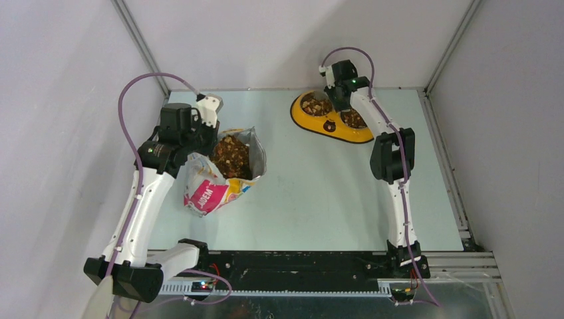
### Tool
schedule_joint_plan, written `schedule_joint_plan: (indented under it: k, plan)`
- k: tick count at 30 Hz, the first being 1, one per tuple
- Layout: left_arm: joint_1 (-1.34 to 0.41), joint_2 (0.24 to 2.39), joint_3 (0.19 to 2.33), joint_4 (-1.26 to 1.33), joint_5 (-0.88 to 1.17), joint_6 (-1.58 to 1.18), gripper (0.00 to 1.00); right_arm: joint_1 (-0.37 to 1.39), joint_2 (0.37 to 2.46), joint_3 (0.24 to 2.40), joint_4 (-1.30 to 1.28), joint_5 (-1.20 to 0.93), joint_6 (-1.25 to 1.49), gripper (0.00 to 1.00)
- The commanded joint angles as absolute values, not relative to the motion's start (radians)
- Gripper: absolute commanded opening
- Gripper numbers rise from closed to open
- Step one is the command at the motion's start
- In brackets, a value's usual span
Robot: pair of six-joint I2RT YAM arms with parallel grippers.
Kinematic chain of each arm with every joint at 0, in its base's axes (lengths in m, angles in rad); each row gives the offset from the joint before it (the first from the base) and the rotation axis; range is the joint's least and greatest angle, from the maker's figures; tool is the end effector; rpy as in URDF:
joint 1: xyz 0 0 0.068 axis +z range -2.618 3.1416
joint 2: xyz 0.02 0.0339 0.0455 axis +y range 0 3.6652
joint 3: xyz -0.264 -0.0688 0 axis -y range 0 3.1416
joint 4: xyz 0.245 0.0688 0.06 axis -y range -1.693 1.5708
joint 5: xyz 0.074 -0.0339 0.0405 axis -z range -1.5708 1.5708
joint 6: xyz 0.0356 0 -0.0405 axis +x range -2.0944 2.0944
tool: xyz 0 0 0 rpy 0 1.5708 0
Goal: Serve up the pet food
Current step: Pour the pet food into the pet food bowl.
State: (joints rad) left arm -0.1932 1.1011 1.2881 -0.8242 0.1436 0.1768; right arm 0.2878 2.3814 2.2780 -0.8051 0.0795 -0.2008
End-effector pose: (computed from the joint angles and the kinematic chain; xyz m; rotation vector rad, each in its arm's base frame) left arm 0.2128 -0.0468 0.3884 0.4839 2.1517 -0.1676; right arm 0.5076 0.1473 0.2435 -0.5660 2.4107 -0.0614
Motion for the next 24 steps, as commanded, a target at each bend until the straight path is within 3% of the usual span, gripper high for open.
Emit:
schedule_joint_plan:
  k: [1, 24]
  plan:
    - [-0.179, 1.068, 1.303, -0.802, 0.156, 0.181, 0.0, 0.309, 2.276, 2.273, -0.722, 0.128, -0.245, 0.0]
    - [-0.178, 1.066, 1.305, -0.801, 0.162, 0.181, 0.0, 0.38, 2.202, 2.123, -0.594, 0.322, -0.411, 0.0]
